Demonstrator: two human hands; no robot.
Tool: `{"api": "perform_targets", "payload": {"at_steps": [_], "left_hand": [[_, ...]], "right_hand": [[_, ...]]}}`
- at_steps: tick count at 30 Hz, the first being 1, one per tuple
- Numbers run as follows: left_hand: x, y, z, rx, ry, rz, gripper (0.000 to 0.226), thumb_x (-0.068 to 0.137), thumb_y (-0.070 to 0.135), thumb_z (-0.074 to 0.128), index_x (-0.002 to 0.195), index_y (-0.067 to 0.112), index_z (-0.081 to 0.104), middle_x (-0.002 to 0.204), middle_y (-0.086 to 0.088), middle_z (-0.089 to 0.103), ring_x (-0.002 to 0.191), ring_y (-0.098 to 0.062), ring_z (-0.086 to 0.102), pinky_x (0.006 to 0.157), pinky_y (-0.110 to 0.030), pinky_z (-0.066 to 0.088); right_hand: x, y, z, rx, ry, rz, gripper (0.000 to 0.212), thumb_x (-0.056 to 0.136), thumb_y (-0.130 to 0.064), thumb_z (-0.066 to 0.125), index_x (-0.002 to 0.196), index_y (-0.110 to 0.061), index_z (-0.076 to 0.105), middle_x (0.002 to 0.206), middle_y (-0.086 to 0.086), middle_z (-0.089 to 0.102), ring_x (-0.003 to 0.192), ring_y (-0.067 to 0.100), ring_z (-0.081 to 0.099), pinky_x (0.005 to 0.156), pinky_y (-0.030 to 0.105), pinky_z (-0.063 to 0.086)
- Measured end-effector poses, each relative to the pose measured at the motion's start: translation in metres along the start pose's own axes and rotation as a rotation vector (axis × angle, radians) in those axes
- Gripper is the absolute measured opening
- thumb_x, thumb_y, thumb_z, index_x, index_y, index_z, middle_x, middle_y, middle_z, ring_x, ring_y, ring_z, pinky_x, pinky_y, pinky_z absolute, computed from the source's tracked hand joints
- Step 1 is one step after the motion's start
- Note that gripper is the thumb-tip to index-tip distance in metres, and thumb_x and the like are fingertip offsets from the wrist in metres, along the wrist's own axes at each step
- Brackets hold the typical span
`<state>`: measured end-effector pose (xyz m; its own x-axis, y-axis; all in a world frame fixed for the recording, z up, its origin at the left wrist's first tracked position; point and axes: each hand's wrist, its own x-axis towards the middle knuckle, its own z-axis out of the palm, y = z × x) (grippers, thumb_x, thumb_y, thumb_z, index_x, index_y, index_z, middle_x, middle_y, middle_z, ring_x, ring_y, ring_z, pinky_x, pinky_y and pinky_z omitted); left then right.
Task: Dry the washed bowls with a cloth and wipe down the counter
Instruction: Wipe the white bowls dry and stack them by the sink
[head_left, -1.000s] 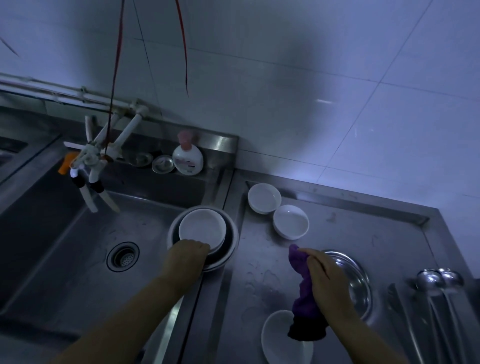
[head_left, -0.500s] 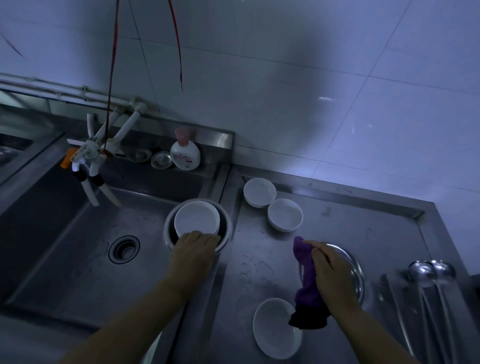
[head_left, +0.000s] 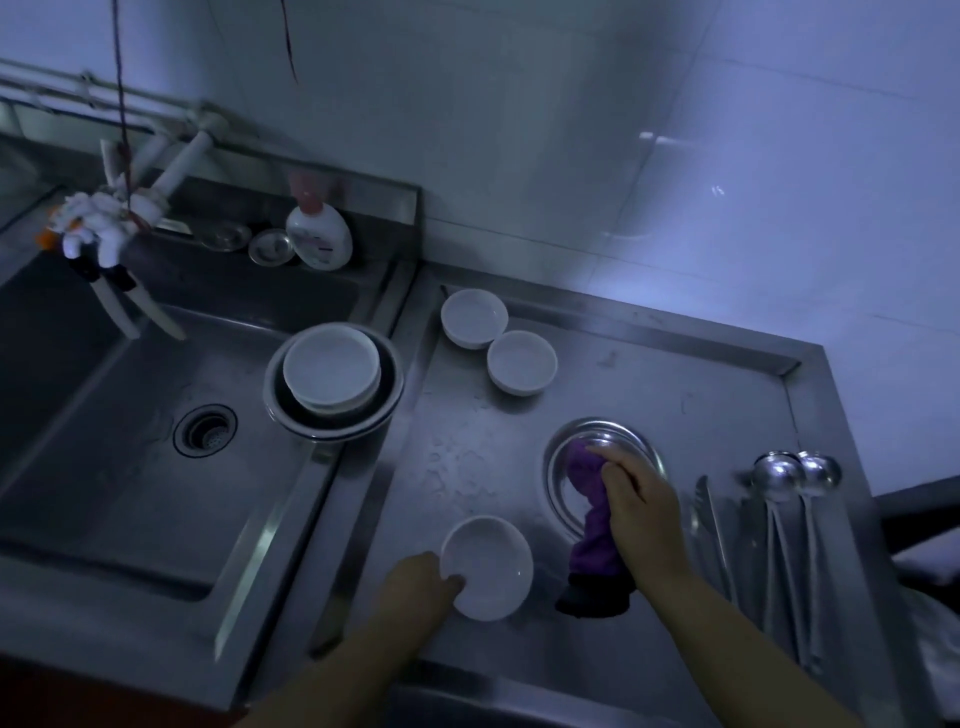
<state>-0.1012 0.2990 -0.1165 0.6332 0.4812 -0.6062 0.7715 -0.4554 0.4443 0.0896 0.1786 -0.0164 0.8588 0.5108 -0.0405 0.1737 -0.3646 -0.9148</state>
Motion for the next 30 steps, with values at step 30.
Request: {"api": "perform_targets", "payload": {"at_steps": [30], "left_hand": [[-0.166,0.119,-0.116,-0.268,1.037,0.412,0.045,0.073,0.020,0.075,0.111,0.034,0.055,0.100,0.021,0.054,0.083,0.005,0.056,0.064,-0.013,0.046]], "right_hand": [[-0.025,-0.088,-0.044,-0.103,-0.098,-0.690,0.024,0.091,-0.023,0.059,0.115,-0.020,0.064,0.095,0.004,0.067,0.078,0.013,0.063,0.068,0.021,0.052]]}}
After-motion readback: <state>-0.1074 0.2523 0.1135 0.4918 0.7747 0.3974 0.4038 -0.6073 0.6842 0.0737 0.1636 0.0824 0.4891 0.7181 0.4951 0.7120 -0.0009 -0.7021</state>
